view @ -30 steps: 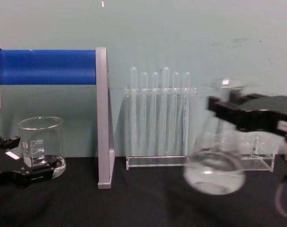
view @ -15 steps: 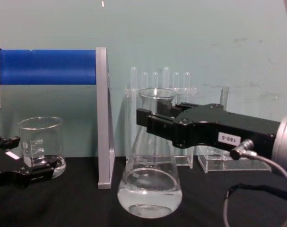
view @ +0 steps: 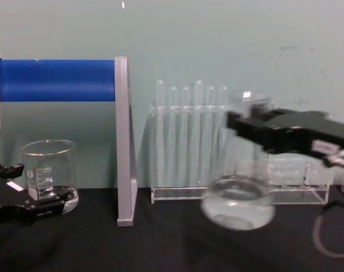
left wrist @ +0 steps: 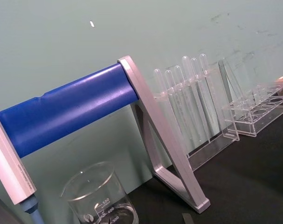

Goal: Grasp the erlenmeyer flask with one hand, shake it three times, then place it back.

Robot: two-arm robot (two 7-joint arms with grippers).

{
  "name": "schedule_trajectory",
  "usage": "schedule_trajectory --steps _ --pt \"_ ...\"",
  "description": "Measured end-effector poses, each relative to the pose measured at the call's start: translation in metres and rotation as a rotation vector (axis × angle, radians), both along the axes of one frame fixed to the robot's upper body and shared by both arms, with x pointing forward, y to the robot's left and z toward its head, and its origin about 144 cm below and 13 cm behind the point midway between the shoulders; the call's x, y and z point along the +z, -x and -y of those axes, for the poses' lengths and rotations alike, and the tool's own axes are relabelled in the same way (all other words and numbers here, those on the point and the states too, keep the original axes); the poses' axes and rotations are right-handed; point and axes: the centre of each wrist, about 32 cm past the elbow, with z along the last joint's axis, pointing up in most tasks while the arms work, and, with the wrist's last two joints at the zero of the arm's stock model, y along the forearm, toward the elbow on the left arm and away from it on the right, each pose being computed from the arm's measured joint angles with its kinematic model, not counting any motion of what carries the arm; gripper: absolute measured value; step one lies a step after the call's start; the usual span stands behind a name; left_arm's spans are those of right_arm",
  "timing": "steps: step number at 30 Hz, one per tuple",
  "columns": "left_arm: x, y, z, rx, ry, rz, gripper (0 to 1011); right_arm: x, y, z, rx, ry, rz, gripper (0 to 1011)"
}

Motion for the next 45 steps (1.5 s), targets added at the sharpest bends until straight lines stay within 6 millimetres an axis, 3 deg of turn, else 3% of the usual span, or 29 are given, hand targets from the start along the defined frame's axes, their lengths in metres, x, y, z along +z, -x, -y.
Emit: schedule_trajectory --steps 13,21,29,45 --pt "0.000 0.000 0.000 0.000 0.000 0.000 1001 0.002 0.025 0.049 -0.329 0.010 0.010 448" --pt "0.000 0.000 0.000 0.000 0.000 0.000 1001 0.003 0.031 0.057 -0.376 0.011 0.016 448" --pt "0.000 0.000 0.000 0.000 0.000 0.000 1001 0.002 0.026 0.042 -0.262 0.009 0.012 448" --pt "0.000 0.000 0.000 0.000 0.000 0.000 1001 0.000 0.004 -0.017 0.152 0.007 0.003 448"
